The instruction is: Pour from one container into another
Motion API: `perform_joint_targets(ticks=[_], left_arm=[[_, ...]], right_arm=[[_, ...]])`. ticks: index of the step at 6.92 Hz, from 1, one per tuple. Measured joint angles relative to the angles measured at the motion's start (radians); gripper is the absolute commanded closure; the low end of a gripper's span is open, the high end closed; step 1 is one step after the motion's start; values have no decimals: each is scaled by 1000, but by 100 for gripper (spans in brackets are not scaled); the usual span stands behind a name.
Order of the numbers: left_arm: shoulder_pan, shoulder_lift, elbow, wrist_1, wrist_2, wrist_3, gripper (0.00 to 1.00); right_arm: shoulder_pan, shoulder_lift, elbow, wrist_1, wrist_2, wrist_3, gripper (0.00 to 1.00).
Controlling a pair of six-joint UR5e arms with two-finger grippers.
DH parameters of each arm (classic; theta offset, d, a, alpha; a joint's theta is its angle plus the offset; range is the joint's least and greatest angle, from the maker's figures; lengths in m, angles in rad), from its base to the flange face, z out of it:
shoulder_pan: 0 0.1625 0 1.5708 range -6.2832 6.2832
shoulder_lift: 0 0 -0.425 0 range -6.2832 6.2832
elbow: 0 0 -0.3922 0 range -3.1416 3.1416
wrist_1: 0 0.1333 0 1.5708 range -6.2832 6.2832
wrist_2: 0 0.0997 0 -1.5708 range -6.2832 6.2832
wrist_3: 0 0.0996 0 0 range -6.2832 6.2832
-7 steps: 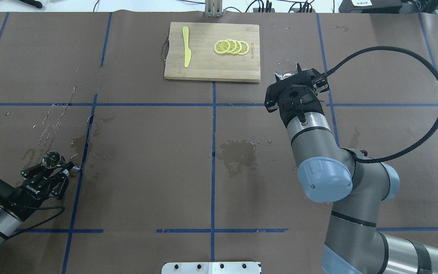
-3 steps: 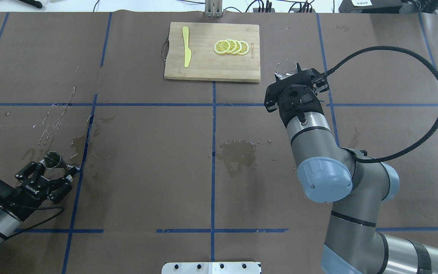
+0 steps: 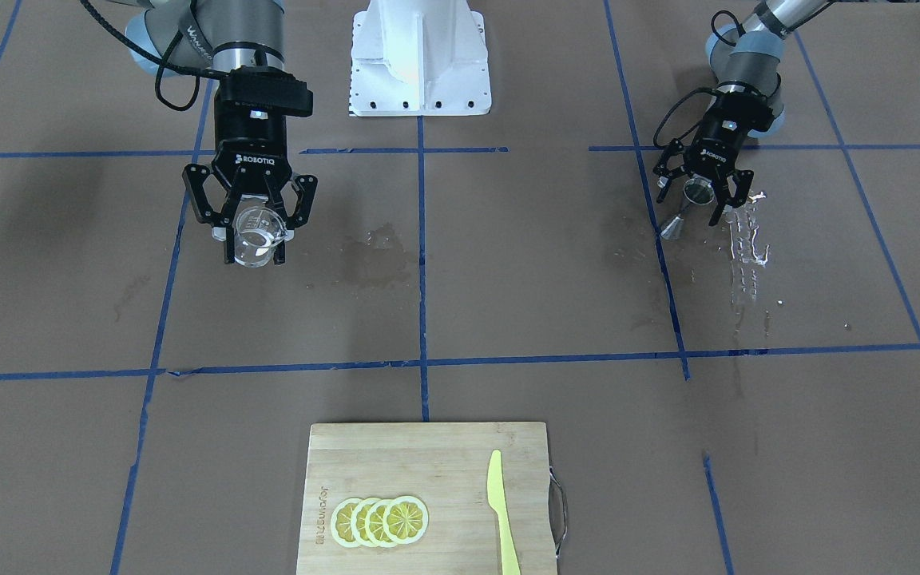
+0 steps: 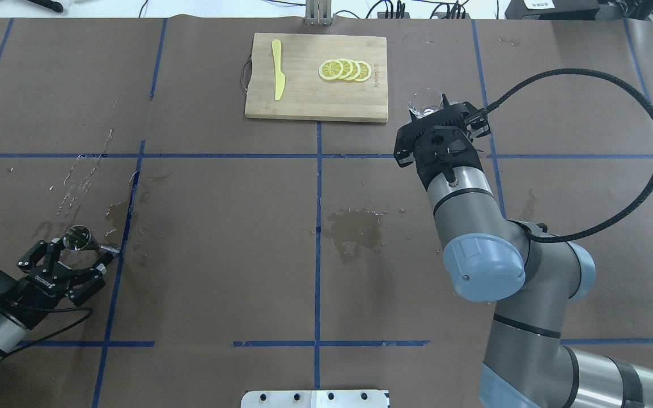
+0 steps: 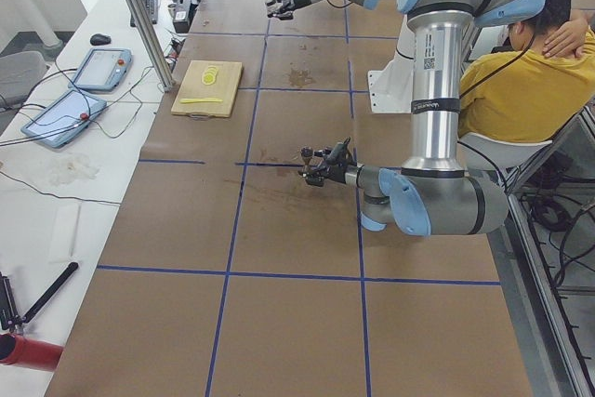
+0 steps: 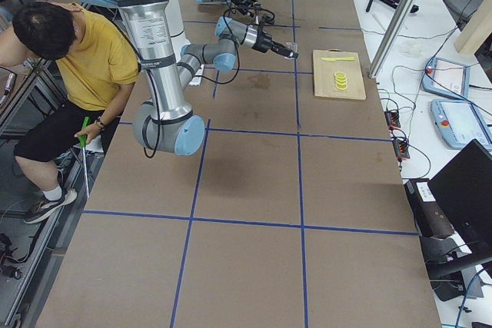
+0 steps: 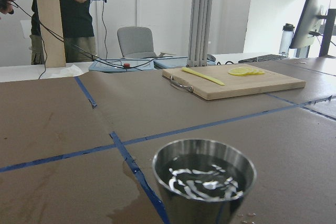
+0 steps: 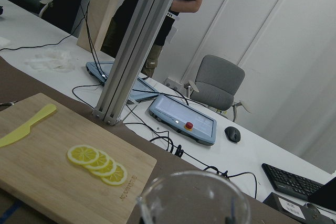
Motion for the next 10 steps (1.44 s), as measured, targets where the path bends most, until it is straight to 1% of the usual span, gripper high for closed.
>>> perform_joint_targets(ticks=[5, 10], left_arm=[[-8, 3, -63, -6, 1, 53, 0], [-29, 5, -90, -8, 0, 59, 0]], right_arm=[[1, 0, 0, 0, 0, 0, 100], [2, 3, 0, 0, 0, 0, 100]])
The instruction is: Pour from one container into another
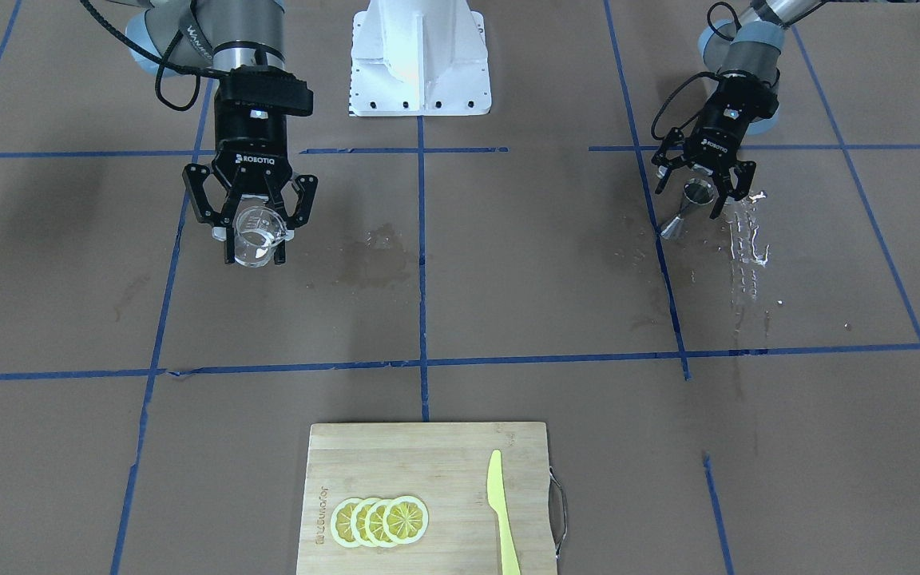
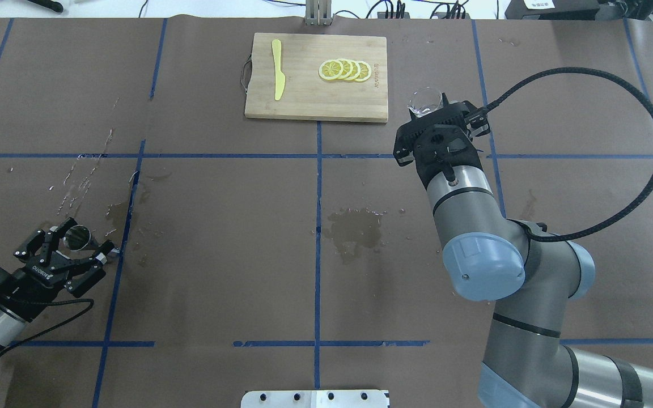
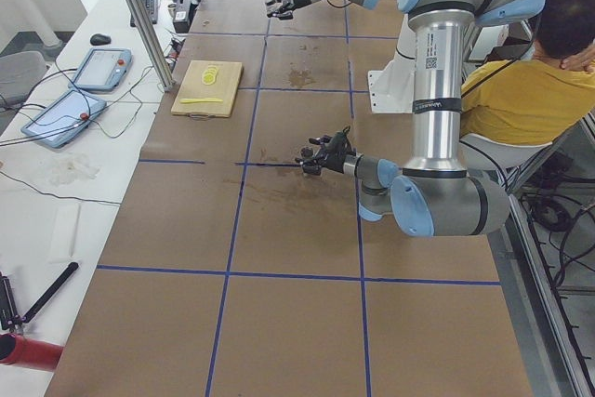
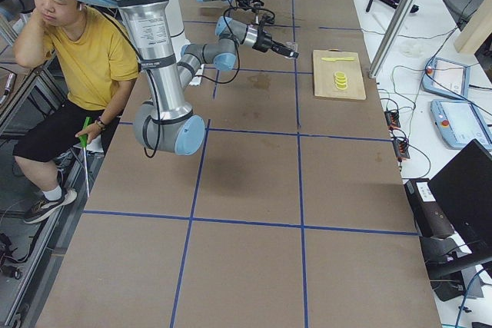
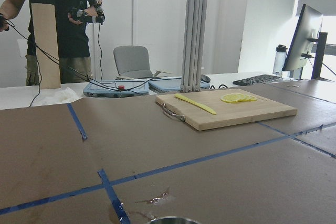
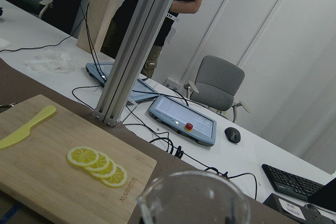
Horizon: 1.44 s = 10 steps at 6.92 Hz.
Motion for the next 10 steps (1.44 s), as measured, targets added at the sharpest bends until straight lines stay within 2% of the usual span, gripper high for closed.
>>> perform_joint_targets(ticks=[3, 5, 7, 10], left_arm=[[-33, 30, -36, -23, -51, 26, 0], [-105, 42, -54, -36, -147, 51, 0], [-270, 40, -58, -10, -378, 89, 1], [-590, 10, -60, 223, -764, 257, 0]], right_arm=[[0, 1, 0, 0, 0, 0, 100], [-1, 1, 0, 0, 0, 0, 100], [-1, 1, 0, 0, 0, 0, 100], [0, 1, 0, 0, 0, 1, 100]])
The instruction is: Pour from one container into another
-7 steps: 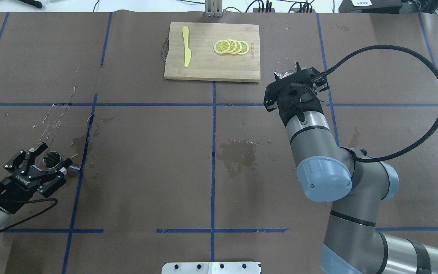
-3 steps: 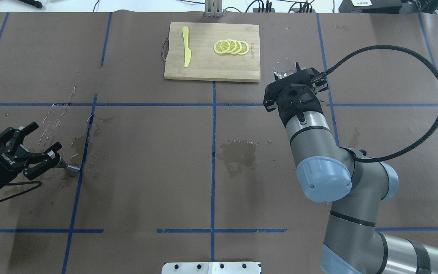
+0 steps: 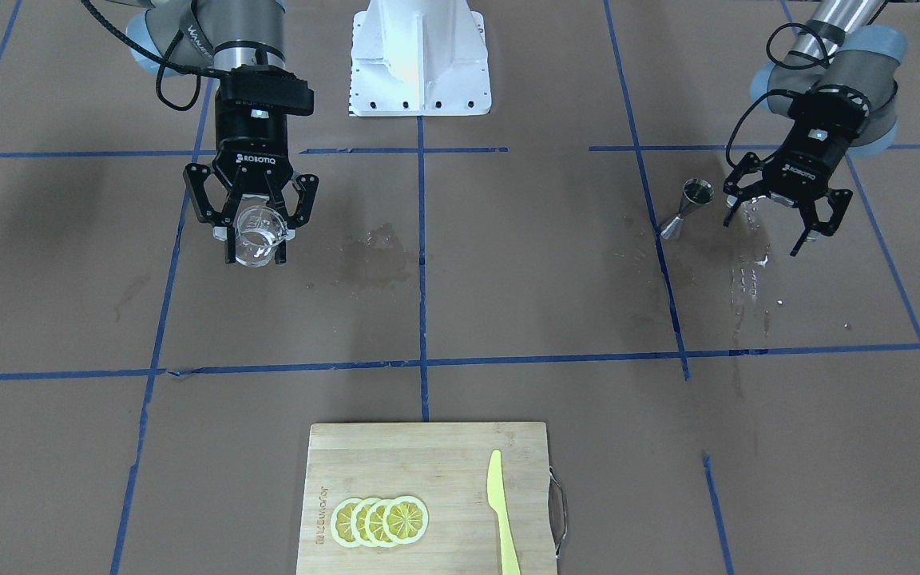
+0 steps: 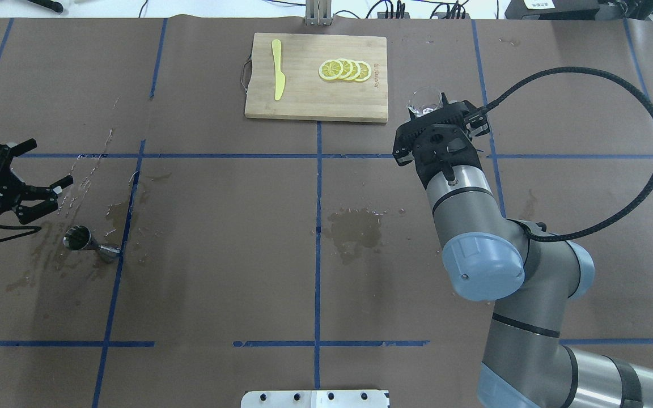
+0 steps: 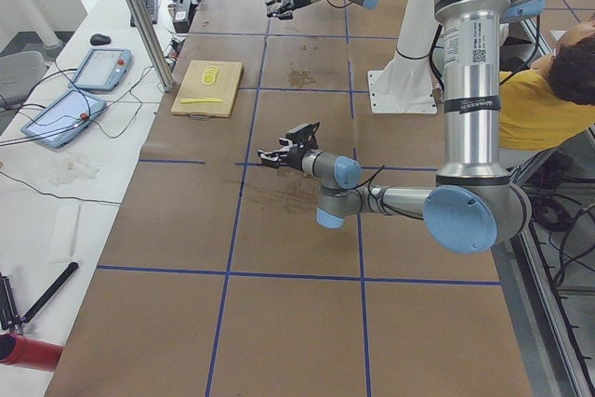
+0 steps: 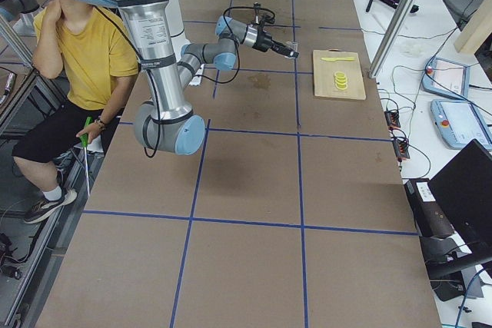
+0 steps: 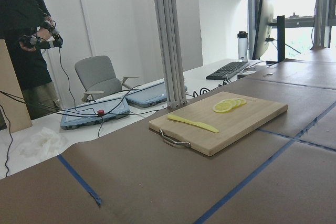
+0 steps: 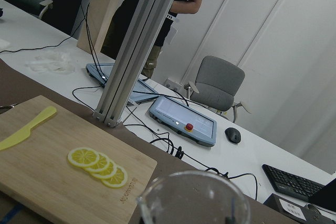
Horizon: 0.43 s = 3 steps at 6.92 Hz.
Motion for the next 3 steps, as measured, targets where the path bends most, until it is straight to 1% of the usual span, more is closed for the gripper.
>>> perform_joint_targets(ticks=[1, 2, 3], left_arm=[[-116, -22, 0, 95, -150, 63, 0], [-210, -44, -1, 191, -267, 99, 0], [-283, -63, -2, 293, -341, 115, 0]], right_arm=[[0, 0, 0, 0, 0, 0, 100], [0, 0, -1, 0, 0, -1, 100], [-1, -2, -2, 0, 0, 0, 100]])
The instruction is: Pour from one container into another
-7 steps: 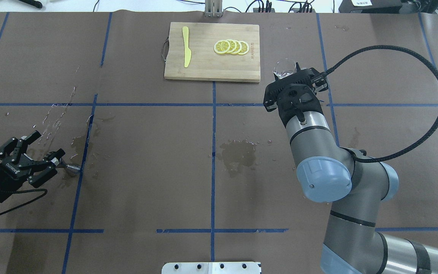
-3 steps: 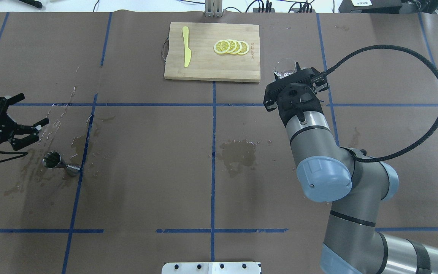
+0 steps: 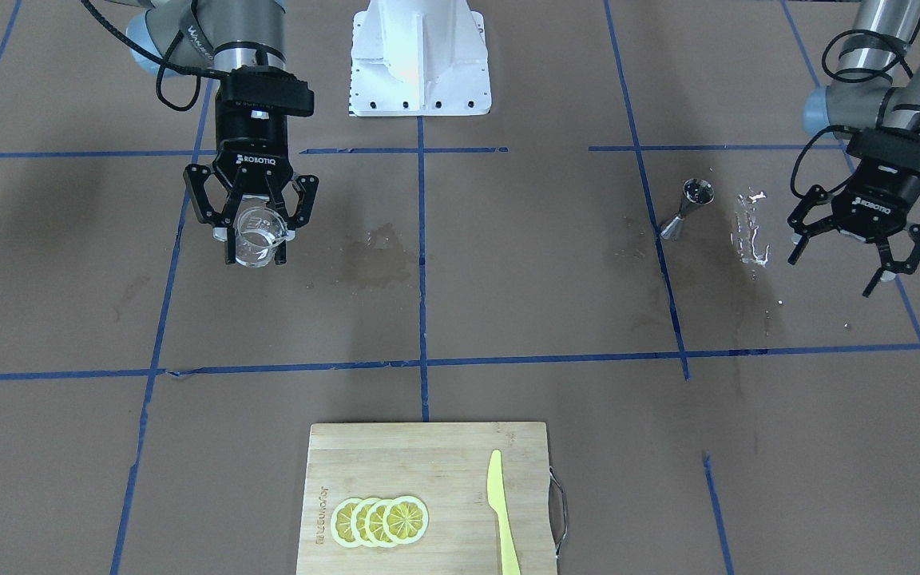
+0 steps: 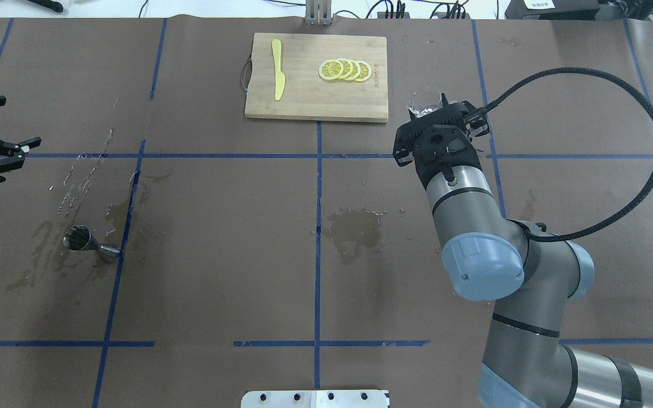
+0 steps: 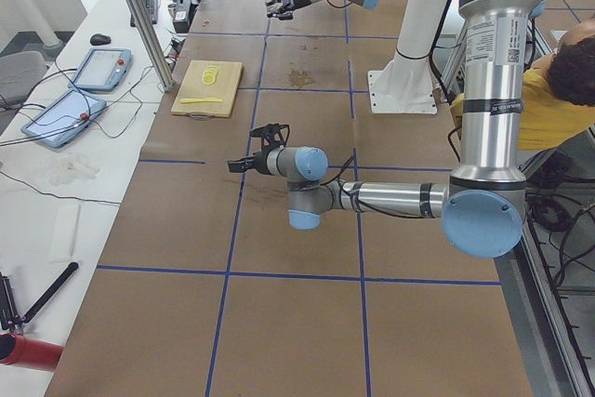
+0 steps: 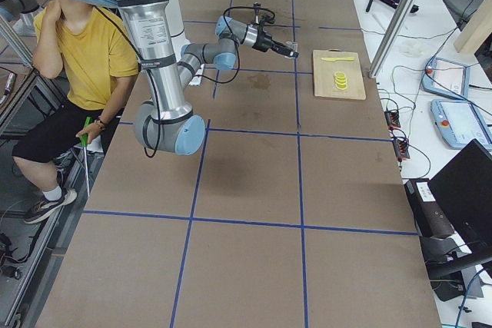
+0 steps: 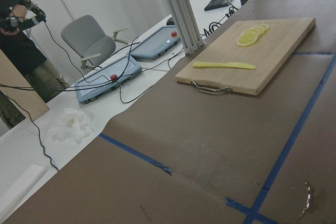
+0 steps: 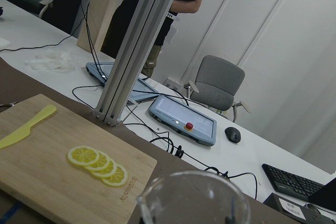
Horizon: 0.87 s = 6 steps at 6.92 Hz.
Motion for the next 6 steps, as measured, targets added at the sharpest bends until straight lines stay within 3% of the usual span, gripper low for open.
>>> perform_joint_targets(ticks=[2, 6], left_arm=[[-103, -30, 0, 189, -37, 71, 0], [-333, -228, 3, 832, 14, 257, 0]], right_arm=[[-1, -5, -1, 0, 0, 1, 100], [-1, -11, -2, 0, 0, 1, 100]])
